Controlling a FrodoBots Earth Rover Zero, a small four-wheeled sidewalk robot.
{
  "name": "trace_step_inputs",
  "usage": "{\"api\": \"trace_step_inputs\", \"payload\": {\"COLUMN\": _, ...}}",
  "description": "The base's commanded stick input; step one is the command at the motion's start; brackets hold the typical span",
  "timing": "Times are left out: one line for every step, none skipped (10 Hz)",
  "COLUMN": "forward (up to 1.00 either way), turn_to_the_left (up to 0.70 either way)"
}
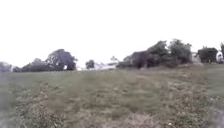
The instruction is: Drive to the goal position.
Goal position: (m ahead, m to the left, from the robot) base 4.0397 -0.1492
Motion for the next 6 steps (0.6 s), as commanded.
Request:
{"api": "trace_step_inputs", "payload": {"forward": 0.5, "turn_to_the_left": -0.39}}
{"api": "trace_step_inputs", "payload": {"forward": 0.5, "turn_to_the_left": -0.21}}
{"api": "trace_step_inputs", "payload": {"forward": 0.5, "turn_to_the_left": -0.06}}
{"api": "trace_step_inputs", "payload": {"forward": 0.5, "turn_to_the_left": -0.03}}
{"api": "trace_step_inputs", "payload": {"forward": 0.5, "turn_to_the_left": 0.0}}
{"api": "trace_step_inputs", "payload": {"forward": 0.5, "turn_to_the_left": 0.0}}
